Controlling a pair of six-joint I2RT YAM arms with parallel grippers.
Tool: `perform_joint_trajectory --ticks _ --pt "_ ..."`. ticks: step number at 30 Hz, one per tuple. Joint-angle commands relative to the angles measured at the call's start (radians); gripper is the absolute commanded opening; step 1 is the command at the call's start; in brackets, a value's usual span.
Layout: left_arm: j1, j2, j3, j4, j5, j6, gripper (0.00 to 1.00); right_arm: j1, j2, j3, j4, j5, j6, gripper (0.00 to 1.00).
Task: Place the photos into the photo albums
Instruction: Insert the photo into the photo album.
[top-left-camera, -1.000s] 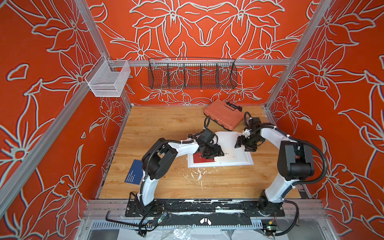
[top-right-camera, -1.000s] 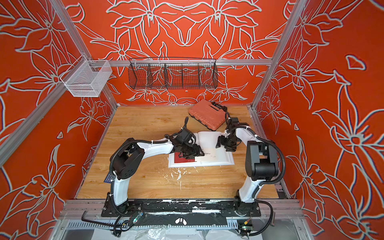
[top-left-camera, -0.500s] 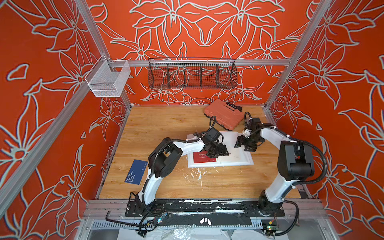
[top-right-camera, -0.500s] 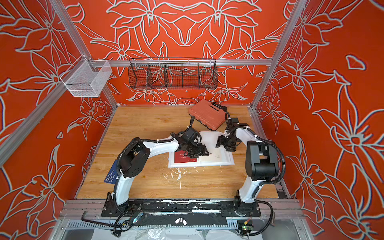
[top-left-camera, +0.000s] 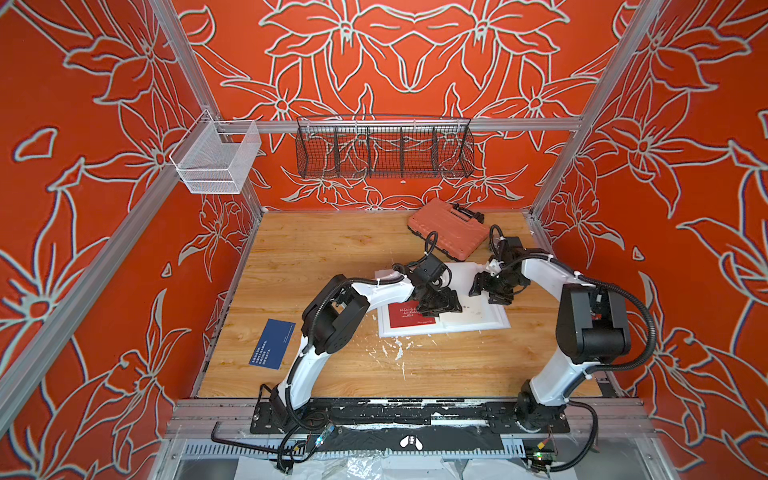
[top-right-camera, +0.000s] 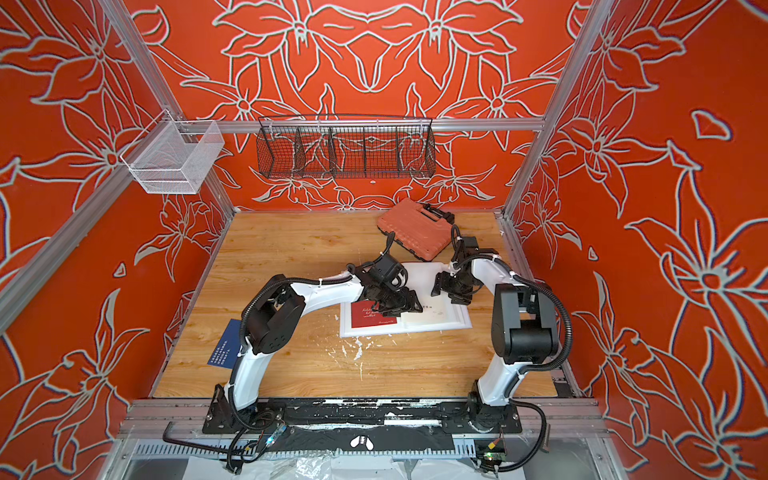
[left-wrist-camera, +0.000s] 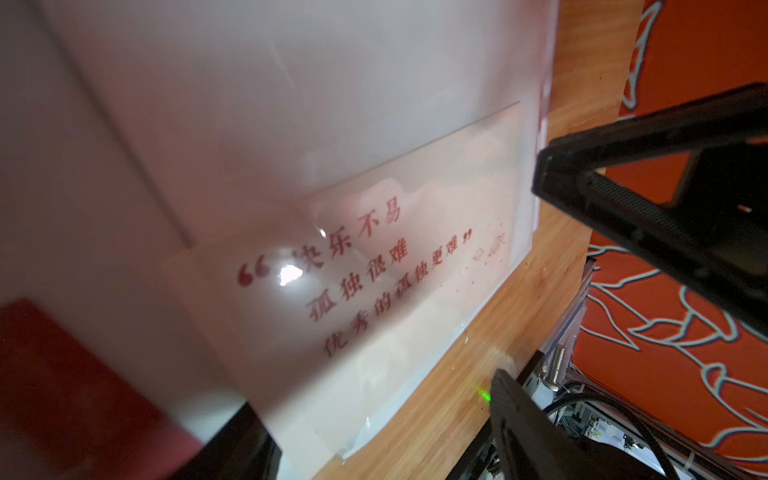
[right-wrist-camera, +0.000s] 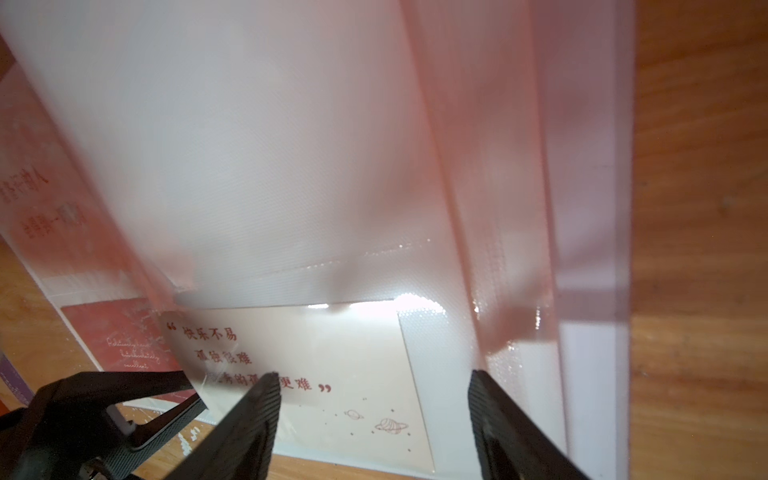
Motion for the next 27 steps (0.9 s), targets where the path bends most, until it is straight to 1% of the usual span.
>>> perform_joint_trajectory --ticks 1,10,16,27 --pt "-0.012 -0.037 -0.033 -0.115 -0.026 0.037 0.75 -0.003 -0.044 0.004 -0.014 0.045 0.003 0.74" --pt "-0.012 -0.056 -0.004 -0.150 -0.084 0.057 0.75 -0.002 -0.046 0.009 -0.027 0.062 -0.008 0.74" --pt "-0.014 -0.034 0.022 -0.118 -0.055 0.051 0.75 -0.003 -0.049 0.011 -0.033 0.079 -0.013 0.74" --pt "-0.020 0.025 0.091 -0.064 0.034 0.047 0.75 -0.003 -0.044 -0.003 -0.025 0.062 -0.013 0.74"
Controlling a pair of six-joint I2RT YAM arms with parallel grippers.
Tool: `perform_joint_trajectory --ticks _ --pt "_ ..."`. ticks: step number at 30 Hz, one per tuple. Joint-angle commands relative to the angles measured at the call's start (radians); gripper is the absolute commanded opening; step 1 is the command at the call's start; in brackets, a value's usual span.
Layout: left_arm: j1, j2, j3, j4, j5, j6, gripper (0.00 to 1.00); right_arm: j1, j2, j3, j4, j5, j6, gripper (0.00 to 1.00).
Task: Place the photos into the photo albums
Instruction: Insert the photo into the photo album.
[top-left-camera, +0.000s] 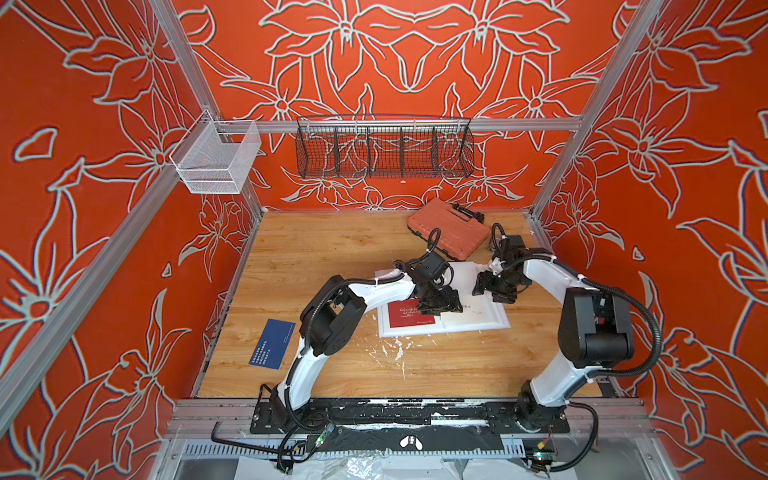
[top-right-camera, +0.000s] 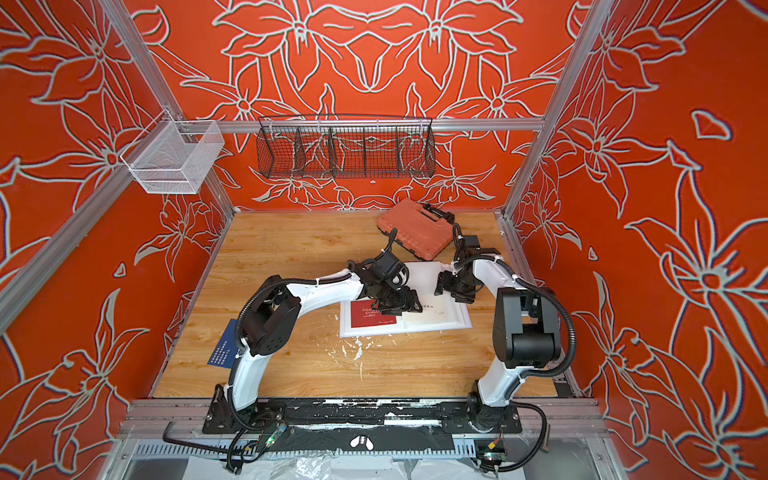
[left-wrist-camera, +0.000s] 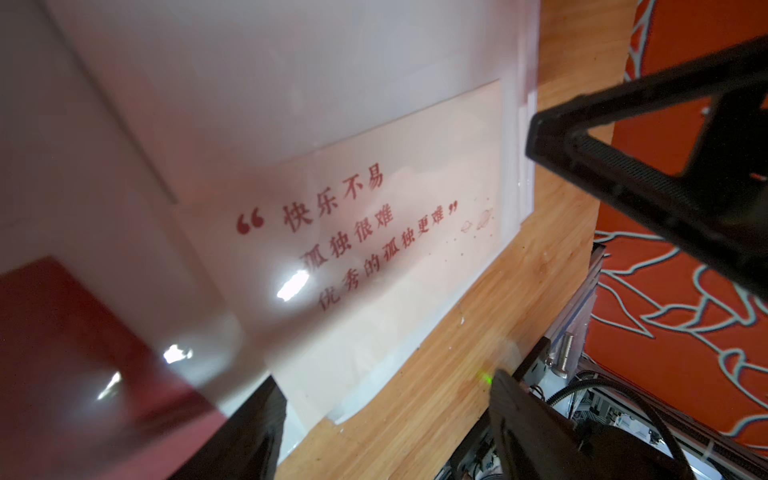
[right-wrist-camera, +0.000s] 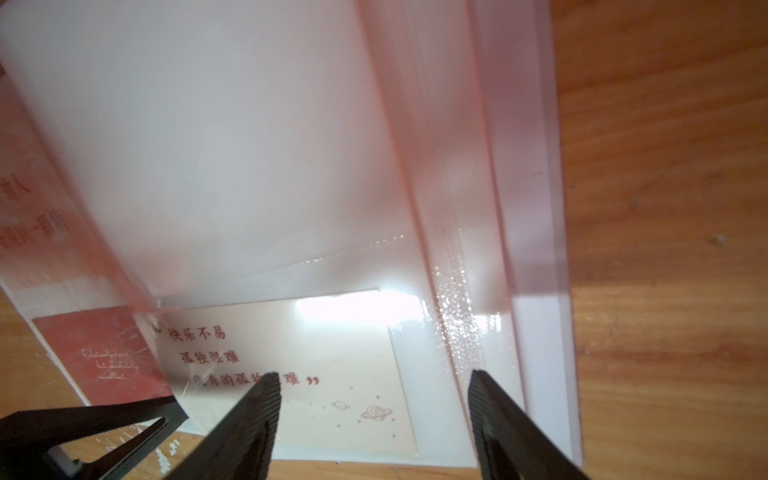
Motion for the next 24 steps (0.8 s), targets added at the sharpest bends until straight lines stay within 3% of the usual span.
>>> perform_joint_trajectory --ticks 1,11,24 --pt "-0.014 0.043 0.040 0.015 0.050 0.004 0.75 -0.002 -0.017 -0.003 -0.018 0.005 -0.008 0.74" --pt "-0.021 0.081 0.074 -0.016 0.068 0.010 0.75 -0.003 -0.019 -0.010 -0.006 -0.009 0.001 0.74" --pt "0.029 -0.117 -0.084 -0.088 -0.173 0.029 0.75 -0.001 -0.097 -0.009 0.020 0.000 0.008 0.74"
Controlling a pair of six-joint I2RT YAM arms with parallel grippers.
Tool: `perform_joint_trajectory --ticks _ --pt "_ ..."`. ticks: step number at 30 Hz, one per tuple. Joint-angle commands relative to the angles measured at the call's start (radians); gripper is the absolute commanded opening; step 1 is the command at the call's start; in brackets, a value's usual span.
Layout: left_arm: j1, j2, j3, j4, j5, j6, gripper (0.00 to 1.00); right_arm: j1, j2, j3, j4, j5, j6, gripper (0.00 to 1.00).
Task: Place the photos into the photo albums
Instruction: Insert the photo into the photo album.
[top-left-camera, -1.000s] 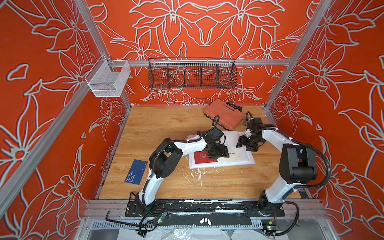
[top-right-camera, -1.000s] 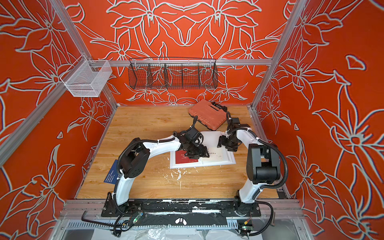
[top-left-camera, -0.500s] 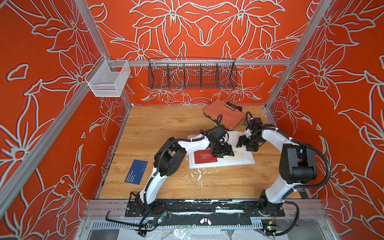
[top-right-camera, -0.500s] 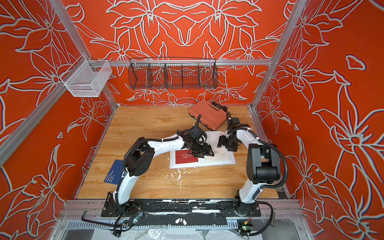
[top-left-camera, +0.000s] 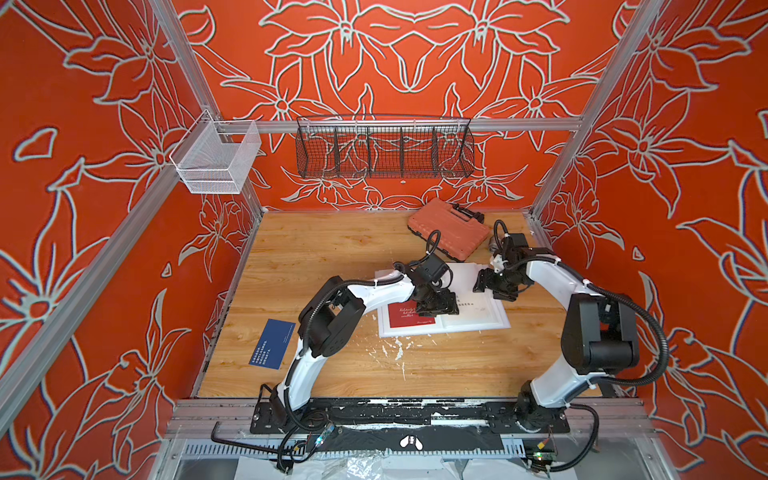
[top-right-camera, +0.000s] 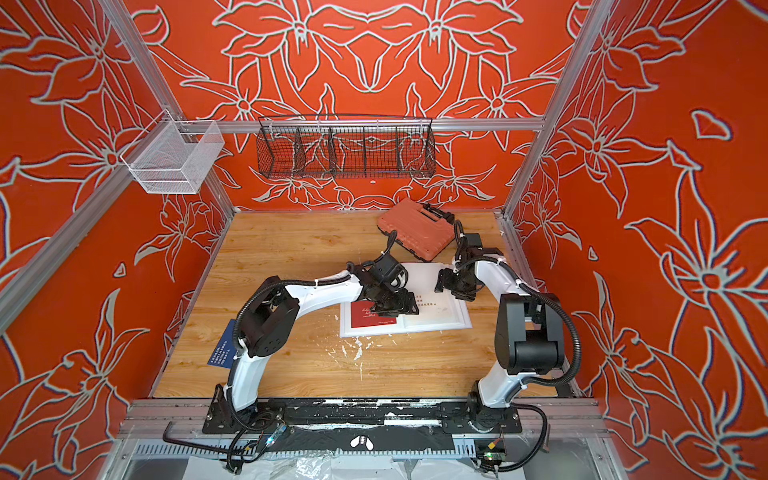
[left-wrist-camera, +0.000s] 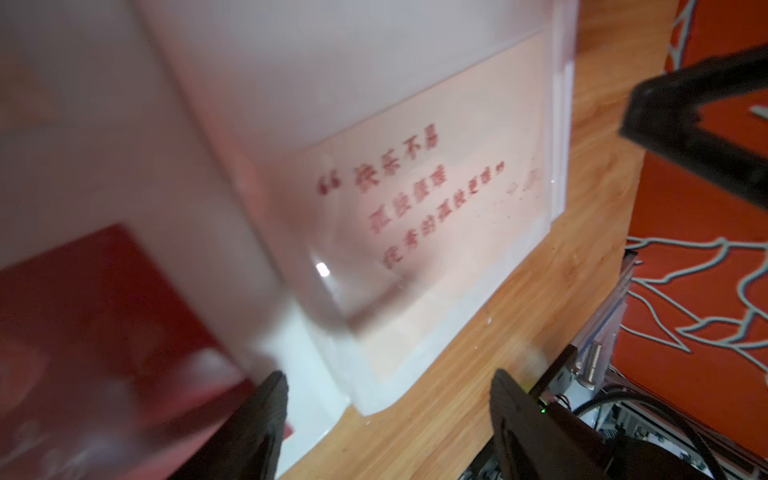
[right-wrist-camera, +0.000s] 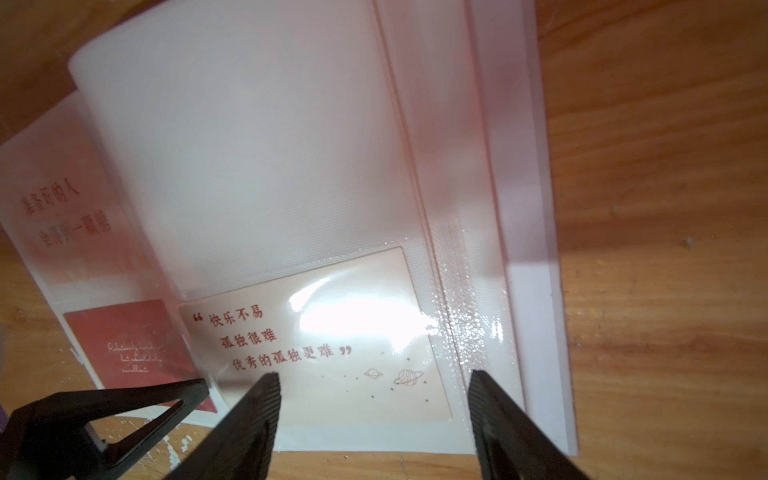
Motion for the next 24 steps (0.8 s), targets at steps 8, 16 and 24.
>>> perform_joint_trajectory --ticks 8,16,24 --pt "0.113 -0.273 -0.166 -0.054 -0.194 -0.036 0.76 0.035 -0.091 0.024 0.035 -0.043 -0.024 0.73" --pt "0.291 -0.596 -0.439 -0.197 -0.404 -0.187 0.79 0.174 -0.017 0.083 0.114 -0.048 0.012 0.73" --pt "0.539 -0.921 -0.672 -0.477 -0.608 -0.450 0.96 0.266 0.063 0.140 0.163 -0.092 0.006 0.73"
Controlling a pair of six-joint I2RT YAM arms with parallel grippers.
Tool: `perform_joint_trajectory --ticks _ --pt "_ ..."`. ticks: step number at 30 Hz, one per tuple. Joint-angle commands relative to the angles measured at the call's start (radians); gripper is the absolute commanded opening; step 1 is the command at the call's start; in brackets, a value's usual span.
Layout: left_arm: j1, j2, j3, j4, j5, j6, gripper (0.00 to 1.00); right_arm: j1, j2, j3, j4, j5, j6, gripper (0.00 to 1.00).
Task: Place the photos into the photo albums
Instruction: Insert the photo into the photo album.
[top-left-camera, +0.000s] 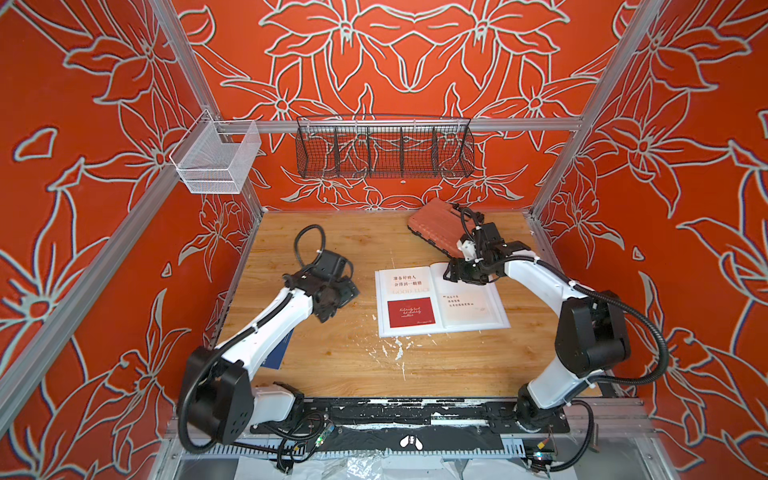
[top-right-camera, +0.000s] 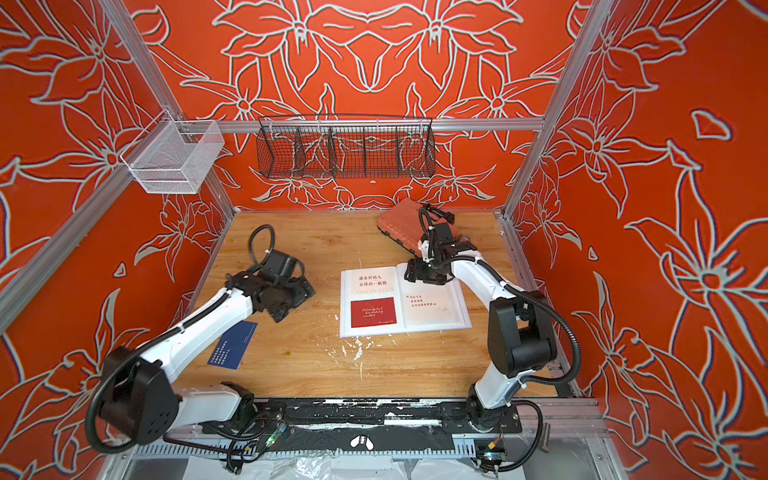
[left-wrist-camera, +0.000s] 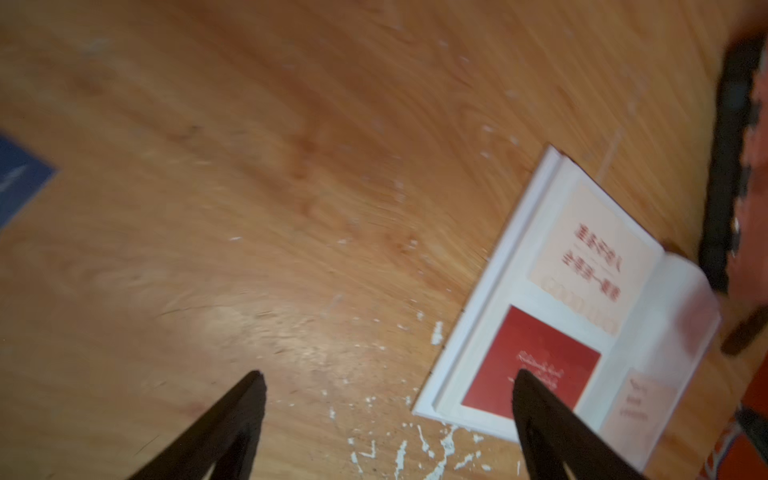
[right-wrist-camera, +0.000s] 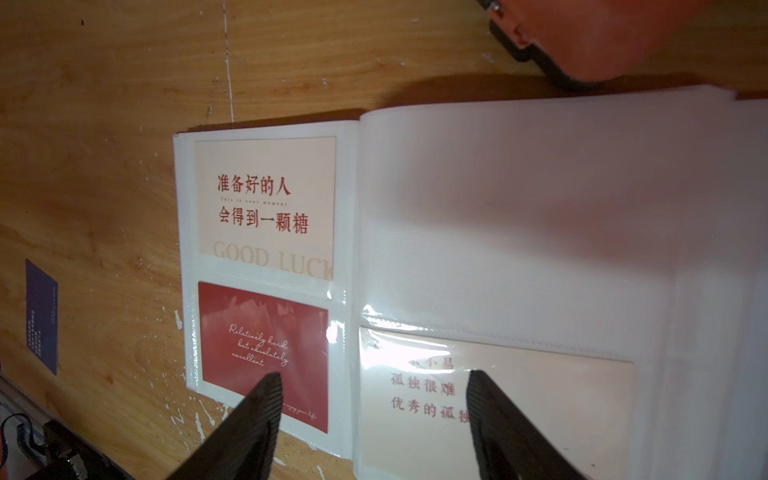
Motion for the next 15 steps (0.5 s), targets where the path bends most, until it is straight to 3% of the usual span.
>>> perform_joint_trajectory --ticks 1,4,9,15 --pt "0.054 -0.110 -0.059 -0.178 -0.182 -0.155 1.00 0.021 0.043 0.048 0.027 -0.037 0.005 0.73" --pt "0.145 -0.180 -0.105 -0.168 -0.251 -0.125 0.97 0.041 0.082 0.083 0.030 -0.067 -0.002 0.73" --pt "0.335 -0.156 -0.133 -0.129 -0.213 -0.029 0.97 0.078 0.142 0.151 0.022 -0.096 -0.024 0.72" --pt "0.491 -0.064 -0.186 -0.013 -0.153 0.034 0.97 0.109 0.204 0.219 0.006 -0.098 -0.015 0.72"
